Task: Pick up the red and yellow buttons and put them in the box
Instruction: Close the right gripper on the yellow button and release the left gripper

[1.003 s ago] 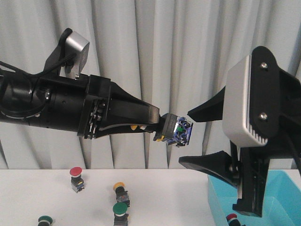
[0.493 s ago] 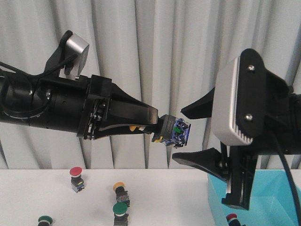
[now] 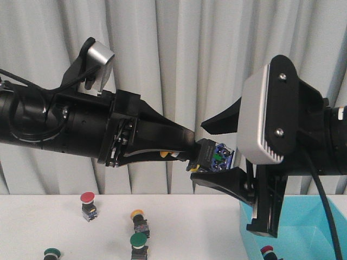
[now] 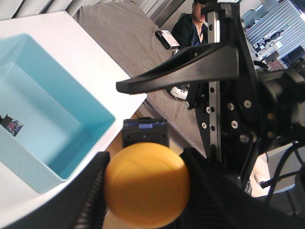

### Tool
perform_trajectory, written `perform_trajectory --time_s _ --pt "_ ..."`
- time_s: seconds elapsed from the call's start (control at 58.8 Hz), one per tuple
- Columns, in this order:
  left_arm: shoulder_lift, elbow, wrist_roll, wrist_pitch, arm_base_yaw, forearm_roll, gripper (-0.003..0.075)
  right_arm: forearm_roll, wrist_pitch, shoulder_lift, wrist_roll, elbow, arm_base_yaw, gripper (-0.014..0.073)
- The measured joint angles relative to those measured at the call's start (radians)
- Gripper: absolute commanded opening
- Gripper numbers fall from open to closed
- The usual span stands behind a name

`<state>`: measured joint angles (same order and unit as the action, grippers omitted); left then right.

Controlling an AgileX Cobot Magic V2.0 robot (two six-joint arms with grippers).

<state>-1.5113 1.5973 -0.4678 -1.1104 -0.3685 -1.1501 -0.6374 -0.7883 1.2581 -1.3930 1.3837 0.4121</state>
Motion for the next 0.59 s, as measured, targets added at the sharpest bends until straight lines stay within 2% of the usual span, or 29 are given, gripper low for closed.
perform_trajectory --time_s 0.119,0.153,0.255,0.408,0.476,0.595 --pt "0.000 0.000 0.001 0.001 0.000 0.001 0.0024 0.000 0.000 0.000 0.000 -0.001 0.000 0.0360" --pt "0.000 0.000 0.001 0.002 0.000 -0.002 0.0024 0.000 0.000 0.000 0.000 -0.001 0.000 0.0295" --pt "0.000 0.000 0.001 0.009 0.000 -0.022 0.0026 0.000 -0.002 0.000 0.004 -0.001 0.000 0.0172" --pt "0.000 0.000 0.001 0.016 0.000 -0.036 0.0033 -0.007 -0.003 0.000 0.007 -0.001 0.000 0.0022" --pt "0.000 0.000 0.001 0.016 0.000 -0.036 0.0044 -0.010 -0.003 0.000 0.007 -0.001 0.000 -0.0013" --pt "0.000 0.000 0.001 0.015 0.000 -0.037 0.0095 -0.011 -0.009 0.000 0.008 -0.001 0.000 -0.0008"
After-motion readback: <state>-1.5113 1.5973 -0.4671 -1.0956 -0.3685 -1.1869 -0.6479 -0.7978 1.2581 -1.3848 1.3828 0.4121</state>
